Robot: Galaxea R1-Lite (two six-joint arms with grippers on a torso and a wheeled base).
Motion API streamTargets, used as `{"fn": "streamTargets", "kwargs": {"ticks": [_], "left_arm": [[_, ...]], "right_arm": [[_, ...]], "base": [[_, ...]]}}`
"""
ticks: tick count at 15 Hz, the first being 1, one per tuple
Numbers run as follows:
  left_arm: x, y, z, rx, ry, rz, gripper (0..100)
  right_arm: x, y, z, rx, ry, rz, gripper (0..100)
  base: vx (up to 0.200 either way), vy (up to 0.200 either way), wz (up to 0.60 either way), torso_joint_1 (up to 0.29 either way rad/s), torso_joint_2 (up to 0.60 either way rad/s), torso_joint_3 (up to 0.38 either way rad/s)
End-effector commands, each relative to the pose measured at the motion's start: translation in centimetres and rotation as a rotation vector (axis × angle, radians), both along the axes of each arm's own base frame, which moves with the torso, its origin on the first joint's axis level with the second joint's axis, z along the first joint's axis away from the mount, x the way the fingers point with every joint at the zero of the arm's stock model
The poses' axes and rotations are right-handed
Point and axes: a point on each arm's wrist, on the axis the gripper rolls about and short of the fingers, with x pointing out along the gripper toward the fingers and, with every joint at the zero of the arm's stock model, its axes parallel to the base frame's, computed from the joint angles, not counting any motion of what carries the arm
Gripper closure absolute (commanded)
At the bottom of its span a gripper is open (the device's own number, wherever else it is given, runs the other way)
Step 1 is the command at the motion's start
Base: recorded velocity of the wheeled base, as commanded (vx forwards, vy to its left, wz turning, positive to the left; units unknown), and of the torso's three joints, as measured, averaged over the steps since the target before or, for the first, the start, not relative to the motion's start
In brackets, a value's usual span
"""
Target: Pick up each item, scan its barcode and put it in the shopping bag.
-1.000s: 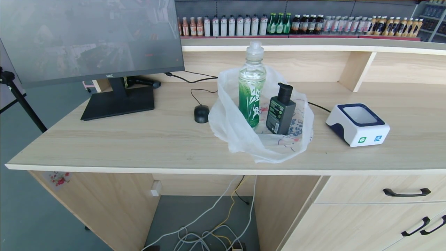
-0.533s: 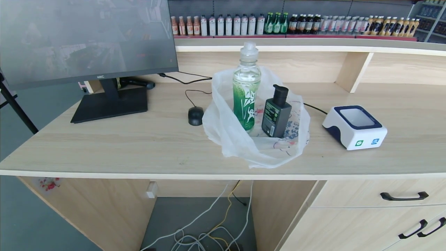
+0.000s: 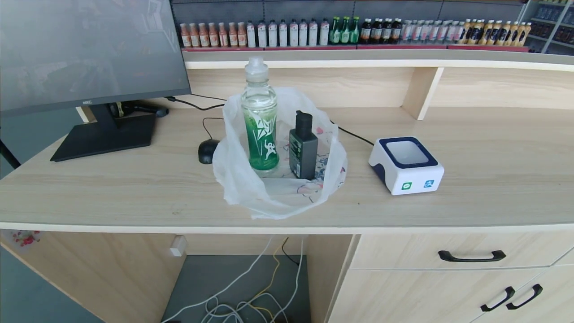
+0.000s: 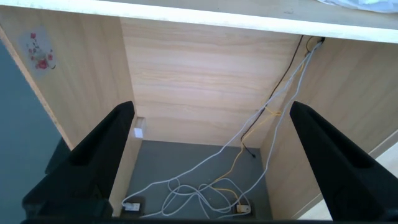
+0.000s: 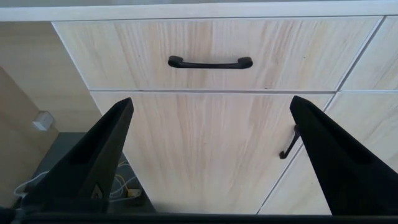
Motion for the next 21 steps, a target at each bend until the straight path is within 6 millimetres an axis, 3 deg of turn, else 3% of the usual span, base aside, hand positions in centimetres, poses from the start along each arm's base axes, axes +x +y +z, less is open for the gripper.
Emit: {"fn": "streamTargets", "kwargs": {"ticks": [1, 15, 21], "left_arm": [[0.00, 0.00, 0.01, 0.000, -0.001, 0.000, 0], [0.00, 0.00, 0.01, 0.000, -0.001, 0.000, 0], [0.00, 0.00, 0.01, -0.002, -0.001, 0.000, 0]], "right_arm": [[0.01, 0.00, 0.01, -0.001, 0.001, 0.000, 0], [0.01, 0.00, 0.01, -0.001, 0.001, 0.000, 0], [0.01, 0.00, 0.01, -0.004, 0.001, 0.000, 0]], "base": [[0.000, -0.200, 0.00, -0.002, 0.00, 0.002], [0.000, -0.200, 0.00, 0.004, 0.00, 0.002], [0.000, 0.000, 0.00, 0.000, 0.00, 0.000]]}}
